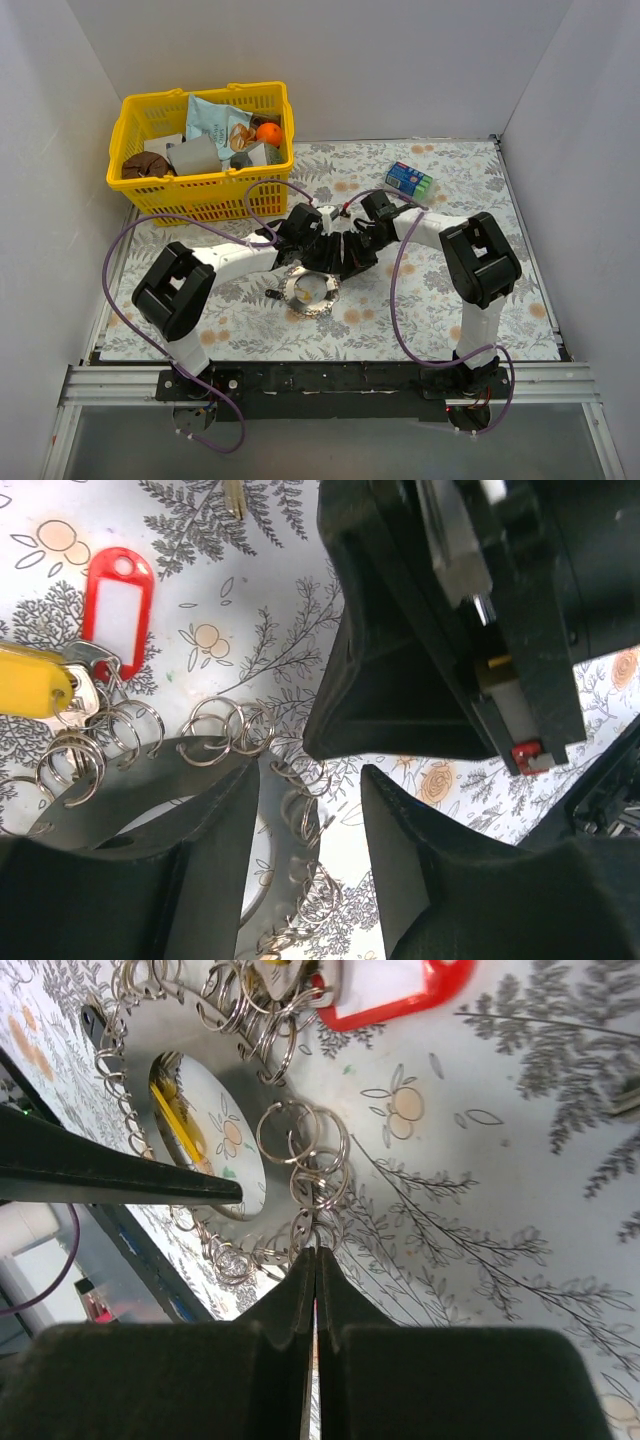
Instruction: Put the keys on the keyring
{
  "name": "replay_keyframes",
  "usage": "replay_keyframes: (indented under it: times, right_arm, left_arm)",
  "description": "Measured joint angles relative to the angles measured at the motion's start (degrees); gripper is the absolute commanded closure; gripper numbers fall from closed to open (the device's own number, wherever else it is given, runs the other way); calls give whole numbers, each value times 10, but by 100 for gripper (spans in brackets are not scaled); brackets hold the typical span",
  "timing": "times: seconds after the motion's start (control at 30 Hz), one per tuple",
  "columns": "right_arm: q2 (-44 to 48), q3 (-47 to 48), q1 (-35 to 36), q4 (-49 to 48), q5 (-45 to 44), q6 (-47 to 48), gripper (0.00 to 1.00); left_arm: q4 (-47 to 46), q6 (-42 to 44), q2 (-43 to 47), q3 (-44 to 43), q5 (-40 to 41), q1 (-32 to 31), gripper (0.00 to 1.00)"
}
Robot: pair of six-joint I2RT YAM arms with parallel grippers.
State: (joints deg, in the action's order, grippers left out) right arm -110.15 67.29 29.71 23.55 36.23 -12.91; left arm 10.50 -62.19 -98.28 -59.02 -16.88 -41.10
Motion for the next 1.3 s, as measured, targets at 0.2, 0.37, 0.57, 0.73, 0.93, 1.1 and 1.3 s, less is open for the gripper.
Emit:
replay_keyframes:
  times: [0.2, 0.37, 0.57, 0.73, 0.93, 1.1, 1.3]
  right_arm:
    - [-13, 0, 12, -7, 5, -1, 99]
    - [-24, 1, 12, -10, 4, -2, 99]
    - [-29, 17, 11, -10, -7, -2, 99]
    - [-29, 20, 10, -10, -26, -2, 99]
    - [-28, 21, 3, -15, -28, -4, 99]
    - [-28, 21, 2, -30, -21, -9, 99]
    - [-28, 21, 3, -48, -1, -18, 99]
  left_arm:
    - [1, 0, 1, 0, 17, 0, 54]
    - [2, 0, 3, 0, 26, 0, 54]
    - [3, 0, 8, 2, 32, 0, 54]
    - [5, 0, 10, 6, 36, 0, 55]
    - [4, 0, 10, 6, 36, 0, 56]
    - [4, 0, 10, 6, 35, 0, 60]
    - [4, -2, 10, 6, 35, 0, 60]
